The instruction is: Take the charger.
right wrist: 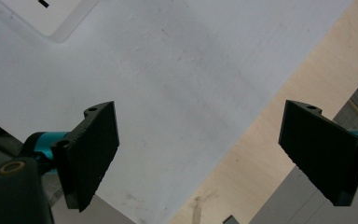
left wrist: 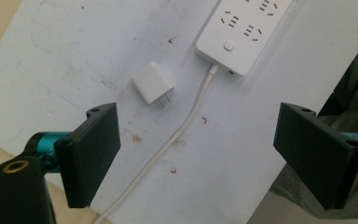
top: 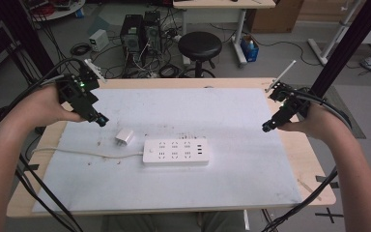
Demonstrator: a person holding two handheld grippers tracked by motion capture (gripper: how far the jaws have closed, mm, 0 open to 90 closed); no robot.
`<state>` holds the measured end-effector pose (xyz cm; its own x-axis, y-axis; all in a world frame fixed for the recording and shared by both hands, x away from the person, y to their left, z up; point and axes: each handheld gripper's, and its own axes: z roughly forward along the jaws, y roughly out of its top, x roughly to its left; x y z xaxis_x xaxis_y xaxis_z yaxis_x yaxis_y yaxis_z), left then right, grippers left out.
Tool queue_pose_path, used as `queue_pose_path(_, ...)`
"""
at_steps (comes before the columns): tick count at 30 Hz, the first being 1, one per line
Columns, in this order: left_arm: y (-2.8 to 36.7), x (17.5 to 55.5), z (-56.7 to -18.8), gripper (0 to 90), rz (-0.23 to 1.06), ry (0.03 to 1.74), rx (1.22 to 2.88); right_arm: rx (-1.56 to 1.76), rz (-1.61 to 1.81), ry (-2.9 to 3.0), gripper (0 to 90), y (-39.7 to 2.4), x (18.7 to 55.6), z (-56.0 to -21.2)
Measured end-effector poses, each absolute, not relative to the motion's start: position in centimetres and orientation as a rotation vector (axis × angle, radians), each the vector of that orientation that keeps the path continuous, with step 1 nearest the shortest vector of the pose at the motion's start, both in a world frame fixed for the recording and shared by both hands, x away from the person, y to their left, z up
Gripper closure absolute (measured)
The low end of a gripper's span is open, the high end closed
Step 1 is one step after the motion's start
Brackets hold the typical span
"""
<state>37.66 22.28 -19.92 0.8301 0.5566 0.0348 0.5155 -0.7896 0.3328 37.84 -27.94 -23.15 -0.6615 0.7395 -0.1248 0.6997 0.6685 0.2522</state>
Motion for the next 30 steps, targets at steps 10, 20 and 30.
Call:
queue_pose_path(10,21.2,38.7,-21.9,14.7,0.143,0.859,2.689,1.158,0.290,2.669,11.5,-28.0,37.9,-23.3)
queue_pose_path(20,20.5,40.1,-24.0,14.7,0.135,0.953,2.668,1.168,0.284,2.667,11.6,-28.2,38.4,-23.7)
queue_pose_path(30,20.2,42.0,-28.0,14.7,0.124,1.173,2.609,1.163,0.284,2.672,11.5,-28.2,38.3,-24.1)
